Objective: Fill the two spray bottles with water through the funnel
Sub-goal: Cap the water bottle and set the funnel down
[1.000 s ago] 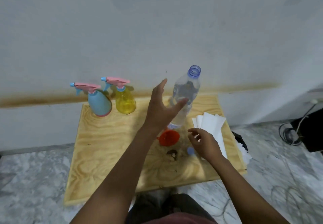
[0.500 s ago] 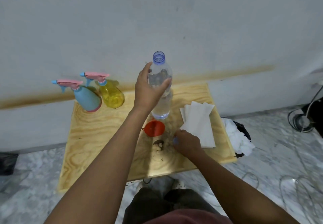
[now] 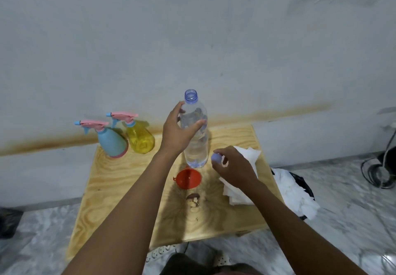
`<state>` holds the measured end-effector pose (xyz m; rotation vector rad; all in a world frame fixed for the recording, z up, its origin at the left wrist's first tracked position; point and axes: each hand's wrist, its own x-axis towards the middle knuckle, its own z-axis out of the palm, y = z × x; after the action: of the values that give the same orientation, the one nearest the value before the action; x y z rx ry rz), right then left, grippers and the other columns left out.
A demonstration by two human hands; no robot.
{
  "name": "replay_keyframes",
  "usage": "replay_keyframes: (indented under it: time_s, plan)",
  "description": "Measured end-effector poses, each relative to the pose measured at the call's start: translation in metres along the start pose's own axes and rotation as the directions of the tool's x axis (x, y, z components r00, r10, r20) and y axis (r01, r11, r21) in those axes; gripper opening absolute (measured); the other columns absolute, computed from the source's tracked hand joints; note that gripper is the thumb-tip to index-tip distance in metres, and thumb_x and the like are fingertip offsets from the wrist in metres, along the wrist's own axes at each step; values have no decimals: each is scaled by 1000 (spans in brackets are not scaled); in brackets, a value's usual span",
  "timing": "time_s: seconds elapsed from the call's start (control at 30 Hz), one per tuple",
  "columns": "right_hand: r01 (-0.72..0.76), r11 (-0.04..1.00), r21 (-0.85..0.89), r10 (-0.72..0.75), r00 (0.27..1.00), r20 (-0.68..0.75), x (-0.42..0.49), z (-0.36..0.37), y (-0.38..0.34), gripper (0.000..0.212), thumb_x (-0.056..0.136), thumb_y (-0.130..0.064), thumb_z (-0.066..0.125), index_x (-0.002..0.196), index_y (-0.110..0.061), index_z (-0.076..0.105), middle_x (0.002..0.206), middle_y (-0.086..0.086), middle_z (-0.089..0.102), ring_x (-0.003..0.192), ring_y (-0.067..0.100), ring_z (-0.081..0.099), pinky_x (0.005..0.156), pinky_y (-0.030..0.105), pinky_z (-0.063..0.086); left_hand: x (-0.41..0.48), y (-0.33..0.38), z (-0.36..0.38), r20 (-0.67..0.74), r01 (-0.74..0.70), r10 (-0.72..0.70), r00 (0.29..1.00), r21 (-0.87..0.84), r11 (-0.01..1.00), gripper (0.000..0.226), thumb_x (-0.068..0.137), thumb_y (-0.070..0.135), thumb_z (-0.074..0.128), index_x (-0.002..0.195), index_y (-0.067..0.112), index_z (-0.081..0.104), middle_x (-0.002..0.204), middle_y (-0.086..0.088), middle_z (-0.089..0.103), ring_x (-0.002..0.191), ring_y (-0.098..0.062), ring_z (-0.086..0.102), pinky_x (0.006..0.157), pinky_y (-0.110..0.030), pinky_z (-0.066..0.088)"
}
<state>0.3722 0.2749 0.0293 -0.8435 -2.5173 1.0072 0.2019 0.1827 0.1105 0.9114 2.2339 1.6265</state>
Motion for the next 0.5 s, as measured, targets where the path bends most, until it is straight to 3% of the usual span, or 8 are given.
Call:
replay_keyframes:
  time_s: [0.17,0.3,0.5]
  plan:
    - [103,985,140,-81,984,-157,40,-61,-53,30,87,-33,66,117,-29,66,99,-13,55,86,5,58,77,22,48,-1,0,2,-11,32,-32,999,-21,999,78,72,40,85,139,24,48,121,5,56,113,-11,55,96,-28,50]
    - [268,953,145,-230,945,-232,69,-98,-101,36,88,-37,66,124,-34,62,106,-18,57,89,4,59,74,19,47,-2,1,3,-13,40,-41,999,-49,998,80,72,38,85,141,21,47,121,5,56,116,-12,55,96,-24,47]
    - [329,937,-116,-330,944,11,99,-112,-140,31,89,-45,62,119,-37,62,113,-21,60,87,0,61,77,25,49,-2,2,1,-5,43,-43,999,-49,998,80,74,38,84,142,21,46,122,6,55,119,-10,52,94,-18,42]
